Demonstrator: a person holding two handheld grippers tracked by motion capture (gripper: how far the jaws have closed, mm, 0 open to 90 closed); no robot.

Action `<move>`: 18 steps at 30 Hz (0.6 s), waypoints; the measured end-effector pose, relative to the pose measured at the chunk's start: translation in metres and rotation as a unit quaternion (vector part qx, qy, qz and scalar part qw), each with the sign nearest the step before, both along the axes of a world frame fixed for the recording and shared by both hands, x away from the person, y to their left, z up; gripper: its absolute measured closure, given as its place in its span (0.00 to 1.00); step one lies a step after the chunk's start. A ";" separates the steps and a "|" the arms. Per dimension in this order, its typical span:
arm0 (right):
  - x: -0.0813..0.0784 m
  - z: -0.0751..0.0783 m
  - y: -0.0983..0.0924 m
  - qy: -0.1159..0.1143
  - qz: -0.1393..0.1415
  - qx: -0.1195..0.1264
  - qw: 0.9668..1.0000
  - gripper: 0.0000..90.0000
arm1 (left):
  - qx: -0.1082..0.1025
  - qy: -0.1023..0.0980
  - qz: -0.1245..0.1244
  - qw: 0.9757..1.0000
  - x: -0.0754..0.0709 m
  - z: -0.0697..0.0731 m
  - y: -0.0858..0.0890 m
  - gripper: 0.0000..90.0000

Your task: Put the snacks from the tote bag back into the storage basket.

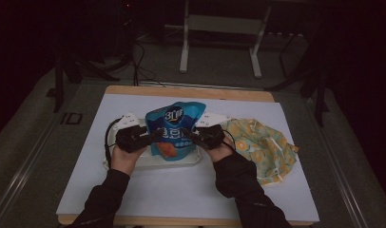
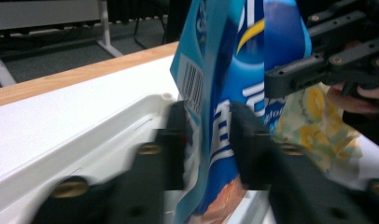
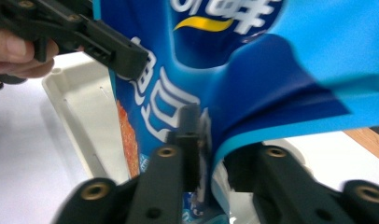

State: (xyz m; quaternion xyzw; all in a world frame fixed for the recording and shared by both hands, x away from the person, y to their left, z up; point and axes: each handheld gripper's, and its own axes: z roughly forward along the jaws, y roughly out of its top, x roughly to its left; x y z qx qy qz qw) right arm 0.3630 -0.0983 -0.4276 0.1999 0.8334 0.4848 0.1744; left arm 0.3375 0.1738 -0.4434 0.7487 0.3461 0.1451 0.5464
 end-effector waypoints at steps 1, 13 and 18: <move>0.000 0.002 0.000 -0.002 0.001 0.000 1.000 0.81 | -0.002 -0.003 0.000 1.000 0.000 0.001 0.000 0.69; 0.003 0.008 -0.006 0.032 0.012 0.006 0.999 0.37 | -0.002 0.009 -0.005 1.000 -0.005 0.005 0.003 0.39; 0.005 0.009 -0.013 0.045 0.009 0.027 0.999 0.20 | -0.026 0.011 -0.001 1.000 -0.007 0.003 0.006 0.23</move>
